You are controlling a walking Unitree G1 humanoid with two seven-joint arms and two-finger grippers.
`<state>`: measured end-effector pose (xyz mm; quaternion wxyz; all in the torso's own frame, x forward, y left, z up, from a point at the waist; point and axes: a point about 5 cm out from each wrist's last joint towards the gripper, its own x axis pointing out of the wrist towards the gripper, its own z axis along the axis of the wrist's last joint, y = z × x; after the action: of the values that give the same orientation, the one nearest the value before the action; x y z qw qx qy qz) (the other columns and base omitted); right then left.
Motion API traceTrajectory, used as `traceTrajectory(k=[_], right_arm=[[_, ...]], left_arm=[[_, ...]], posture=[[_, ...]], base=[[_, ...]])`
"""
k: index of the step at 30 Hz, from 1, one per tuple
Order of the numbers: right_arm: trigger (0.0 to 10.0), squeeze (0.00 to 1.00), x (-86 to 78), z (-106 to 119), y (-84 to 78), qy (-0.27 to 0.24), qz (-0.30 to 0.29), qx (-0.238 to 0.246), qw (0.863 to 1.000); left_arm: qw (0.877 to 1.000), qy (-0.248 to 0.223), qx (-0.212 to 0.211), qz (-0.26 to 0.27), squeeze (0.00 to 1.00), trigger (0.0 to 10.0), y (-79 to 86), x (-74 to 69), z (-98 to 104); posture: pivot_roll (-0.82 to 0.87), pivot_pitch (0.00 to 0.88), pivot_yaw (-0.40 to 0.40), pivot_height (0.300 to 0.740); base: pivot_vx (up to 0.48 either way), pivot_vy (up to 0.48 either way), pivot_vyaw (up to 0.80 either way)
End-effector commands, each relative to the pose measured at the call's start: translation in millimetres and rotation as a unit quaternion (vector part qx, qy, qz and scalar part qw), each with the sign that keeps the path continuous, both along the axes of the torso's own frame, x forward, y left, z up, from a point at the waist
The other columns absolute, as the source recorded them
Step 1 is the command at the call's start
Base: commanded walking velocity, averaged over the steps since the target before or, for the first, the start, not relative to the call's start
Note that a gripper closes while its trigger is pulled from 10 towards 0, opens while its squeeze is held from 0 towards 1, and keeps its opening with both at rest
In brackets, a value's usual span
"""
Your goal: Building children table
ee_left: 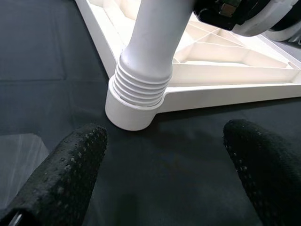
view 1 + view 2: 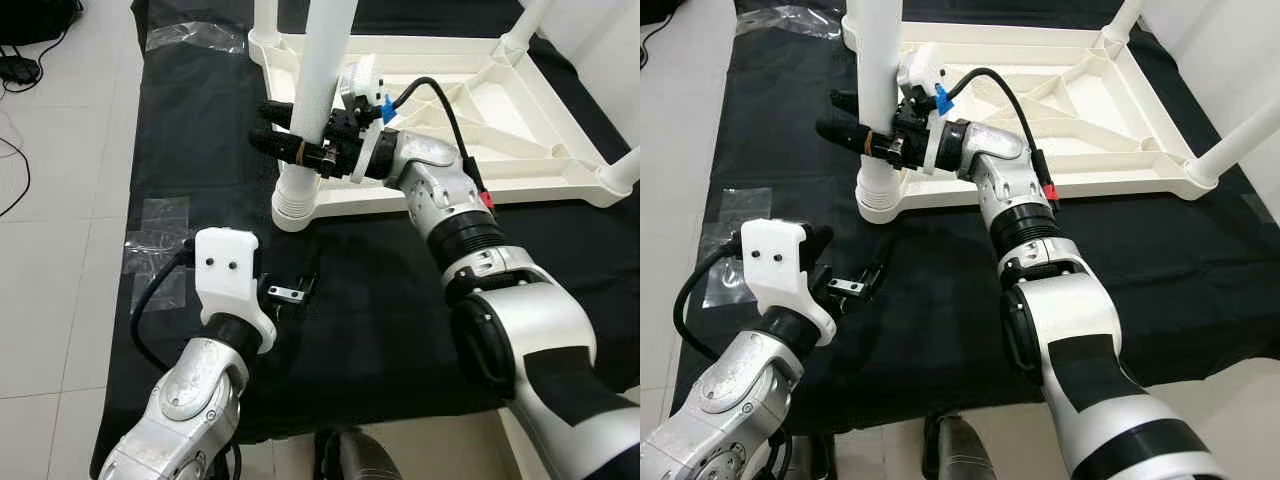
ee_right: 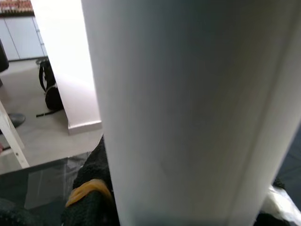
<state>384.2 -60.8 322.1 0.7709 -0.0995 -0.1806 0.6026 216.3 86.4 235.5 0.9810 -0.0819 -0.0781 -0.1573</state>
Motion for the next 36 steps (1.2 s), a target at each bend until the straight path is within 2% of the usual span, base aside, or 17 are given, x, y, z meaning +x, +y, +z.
traceTrajectory(k=[1,7,8,9,11,13,14,15,16,19,21,22,26,30,33,35,36], right_arm=[[10.0,0.0,3.3,-21,-7.1,0.019,-0.022,-0.03,0.999],[10.0,0.0,4.5,-28,-11.5,0.02,-0.038,-0.036,0.998],[10.0,0.0,9.2,-32,-16.1,0.029,-0.085,-0.032,0.995],[10.0,0.0,9.2,-32,-16.1,0.029,-0.085,-0.032,0.995],[10.0,0.0,15.2,-35,-20.5,0.036,-0.147,-0.025,0.988],[10.0,0.0,15.2,-35,-20.5,0.036,-0.147,-0.025,0.988],[10.0,0.0,21.7,-38,-24.9,0.057,-0.208,-0.008,0.976],[10.0,0.0,21.7,-38,-24.9,0.057,-0.208,-0.008,0.976],[10.0,0.0,26.4,-41,-28.3,0.073,-0.26,0.006,0.963],[10.0,0.0,27.1,-42,-28.8,0.075,-0.269,0.009,0.96],[10.0,0.0,29.8,-45,-31.9,0.082,-0.304,0.014,0.949],[10.0,0.0,29.8,-45,-31.9,0.082,-0.304,0.014,0.949],[10.0,0.0,34.2,-51,-39.6,0.106,-0.37,0.041,0.922],[10.0,0.0,34.4,-52,-39.7,0.11,-0.374,0.051,0.92],[10.0,0.0,39.1,-51,-50.9,0.144,-0.442,0.108,0.879],[10.0,0.0,41.1,-50,-57.0,0.156,-0.48,0.127,0.854],[10.0,0.0,41.1,-50,-57.0,0.156,-0.48,0.127,0.854]], left_arm=[[1.0,0.001,-0.003,-0.005,0.0,10.0,-1.4,-5.8,0],[1.0,0.0,-0.002,-0.006,0.0,10.0,-1.6,-5.0,1],[1.0,-0.001,-0.002,-0.006,0.0,10.0,-1.5,-4.2,1],[1.0,-0.001,-0.002,-0.006,0.0,10.0,-1.5,-4.2,1],[1.0,-0.002,-0.002,-0.006,0.0,10.0,-1.0,-3.5,2],[1.0,-0.002,-0.002,-0.006,0.0,10.0,-1.0,-3.5,2],[1.0,-0.003,-0.001,-0.005,0.0,10.0,-0.8,-3.0,2],[1.0,-0.003,-0.001,-0.005,0.0,10.0,-0.8,-3.0,2],[1.0,-0.004,-0.001,-0.004,0.0,10.0,-0.4,-1.9,3],[1.0,-0.005,-0.001,-0.004,0.0,10.0,-0.3,-1.6,3],[1.0,-0.006,0.0,-0.003,0.0,10.0,0.5,-0.7,4],[1.0,-0.006,0.0,-0.003,0.0,10.0,0.5,-0.7,4],[1.0,-0.008,-0.001,0.002,0.0,10.0,2.6,1.0,5],[1.0,-0.008,-0.001,0.002,0.0,10.0,2.8,1.1,5],[1.0,-0.007,-0.001,0.002,0.0,10.0,3.3,0.6,4],[1.0,-0.007,-0.002,0.002,0.0,10.0,3.4,0.6,4],[1.0,-0.007,-0.002,0.002,0.0,10.0,3.4,0.6,4]], posture=[[0.06,0.369,-0.17,0.74],[0.06,0.368,-0.168,0.74],[0.06,0.366,-0.167,0.74],[0.06,0.366,-0.167,0.74],[0.06,0.366,-0.167,0.74],[0.06,0.366,-0.167,0.74],[0.06,0.366,-0.167,0.74],[0.06,0.366,-0.167,0.74],[0.06,0.367,-0.165,0.74],[0.06,0.367,-0.165,0.74],[0.06,0.367,-0.166,0.74],[0.06,0.367,-0.166,0.74],[0.06,0.367,-0.165,0.74],[0.06,0.367,-0.165,0.74],[0.06,0.371,-0.162,0.74],[0.06,0.371,-0.162,0.74],[0.06,0.371,-0.162,0.74]], base=[[0.0,0.0,0.0],[0.0,0.0,0.0],[0.0,0.0,0.0],[0.0,0.0,0.0],[0.0,0.0,0.0],[0.0,0.0,0.0],[0.0,0.0,0.0],[0.0,0.0,0.0],[0.0,0.0,0.0],[0.0,0.0,0.0],[0.0,0.0,0.0],[0.0,0.0,0.0],[0.0,0.0,0.0],[0.0,0.0,0.0],[0.0,0.0,0.0],[0.0,0.0,0.0],[0.0,0.0,0.0]])
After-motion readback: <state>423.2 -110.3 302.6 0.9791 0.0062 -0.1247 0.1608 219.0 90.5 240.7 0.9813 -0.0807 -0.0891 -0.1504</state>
